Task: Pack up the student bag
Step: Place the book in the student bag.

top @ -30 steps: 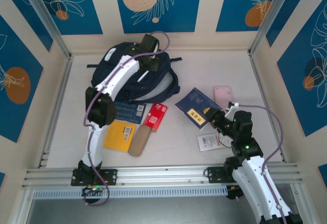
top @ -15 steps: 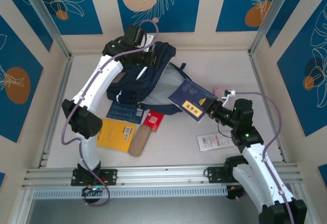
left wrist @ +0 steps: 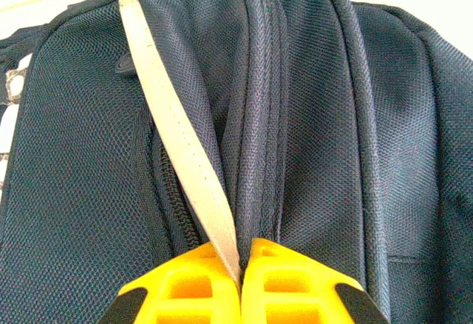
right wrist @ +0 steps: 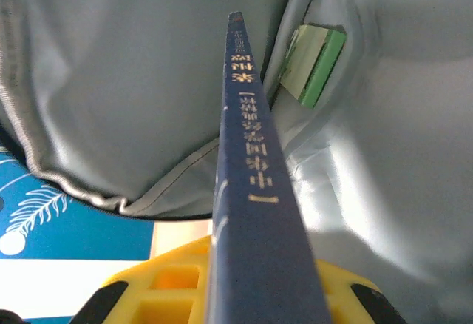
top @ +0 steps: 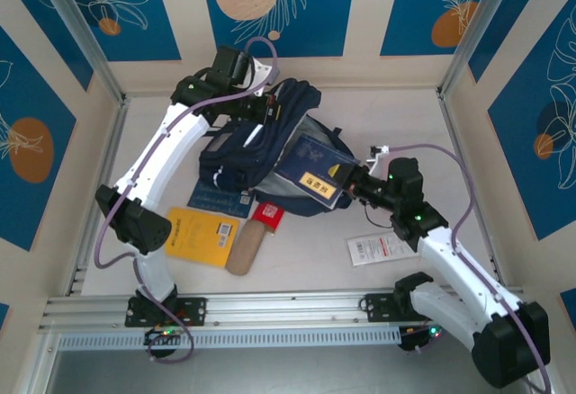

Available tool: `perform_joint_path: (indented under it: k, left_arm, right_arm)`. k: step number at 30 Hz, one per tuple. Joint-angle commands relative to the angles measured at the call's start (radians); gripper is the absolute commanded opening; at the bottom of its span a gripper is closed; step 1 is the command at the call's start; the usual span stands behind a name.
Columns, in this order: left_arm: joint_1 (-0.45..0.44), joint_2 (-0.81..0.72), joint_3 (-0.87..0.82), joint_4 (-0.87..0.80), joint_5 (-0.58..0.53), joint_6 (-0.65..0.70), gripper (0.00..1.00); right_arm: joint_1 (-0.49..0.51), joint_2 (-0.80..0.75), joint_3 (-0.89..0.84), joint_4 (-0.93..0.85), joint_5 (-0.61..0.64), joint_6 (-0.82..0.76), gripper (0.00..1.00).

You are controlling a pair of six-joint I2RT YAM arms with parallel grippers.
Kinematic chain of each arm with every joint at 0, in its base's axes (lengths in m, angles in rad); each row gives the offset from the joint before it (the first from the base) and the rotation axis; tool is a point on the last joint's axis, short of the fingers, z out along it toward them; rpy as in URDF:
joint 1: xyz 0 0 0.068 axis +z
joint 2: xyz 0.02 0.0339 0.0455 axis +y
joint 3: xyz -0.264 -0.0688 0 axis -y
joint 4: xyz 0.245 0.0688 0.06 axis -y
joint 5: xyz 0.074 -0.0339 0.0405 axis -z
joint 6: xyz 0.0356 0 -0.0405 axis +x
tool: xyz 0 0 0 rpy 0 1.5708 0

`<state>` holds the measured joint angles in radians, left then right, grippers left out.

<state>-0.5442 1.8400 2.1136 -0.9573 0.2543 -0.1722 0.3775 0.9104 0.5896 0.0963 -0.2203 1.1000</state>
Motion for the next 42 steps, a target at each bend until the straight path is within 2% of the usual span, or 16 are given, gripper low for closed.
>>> perform_joint_path:
  k: [1, 7, 11, 15, 18, 19, 24, 26, 30, 36, 39, 42]
  left_arm:
    - [-0.023, -0.091, 0.029, 0.163, 0.060, 0.046, 0.00]
    - [-0.040, -0.089, 0.022, 0.171, 0.067, 0.044, 0.00]
    - [-0.047, -0.090, 0.016, 0.177, 0.071, 0.048, 0.00]
    - [-0.051, -0.089, -0.001, 0.186, 0.087, 0.050, 0.00]
    - [-0.053, -0.090, -0.011, 0.184, 0.097, 0.049, 0.00]
    - [-0.053, -0.092, -0.018, 0.188, 0.099, 0.048, 0.00]
    - [-0.051, -0.085, -0.023, 0.189, 0.096, 0.048, 0.00]
    - [-0.053, -0.082, -0.024, 0.186, 0.080, 0.047, 0.00]
    - [-0.050, -0.067, -0.021, 0.183, 0.026, 0.046, 0.00]
    - [-0.032, -0.012, -0.010, 0.212, -0.070, 0.029, 0.00]
    - [-0.005, 0.031, 0.023, 0.216, -0.136, 0.002, 0.00]
    - [0.031, 0.065, 0.033, 0.255, -0.156, -0.020, 0.00]
  right_arm:
    - [0.050, 0.073, 0.059, 0.121, 0.089, 0.049, 0.00]
    - [0.122, 0.236, 0.127, 0.135, 0.237, 0.068, 0.00]
    - [0.142, 0.389, 0.163, 0.208, 0.321, 0.142, 0.00]
    - [0.151, 0.614, 0.231, 0.400, 0.290, 0.207, 0.00]
    - [0.180, 0.793, 0.383, 0.363, 0.284, 0.178, 0.00]
    - [0.187, 0.852, 0.426, 0.361, 0.275, 0.177, 0.06]
    - [0.192, 1.046, 0.626, 0.277, 0.147, 0.165, 0.52]
    - [0.194, 1.034, 0.632, 0.235, 0.140, 0.140, 0.63]
    - [0.189, 0.923, 0.550, 0.192, 0.180, 0.065, 0.76]
    - [0.179, 0.732, 0.419, 0.114, 0.175, -0.065, 0.82]
    - [0.177, 0.637, 0.319, 0.148, 0.190, -0.081, 0.84]
    - [0.177, 0.543, 0.248, 0.139, 0.198, -0.105, 0.84]
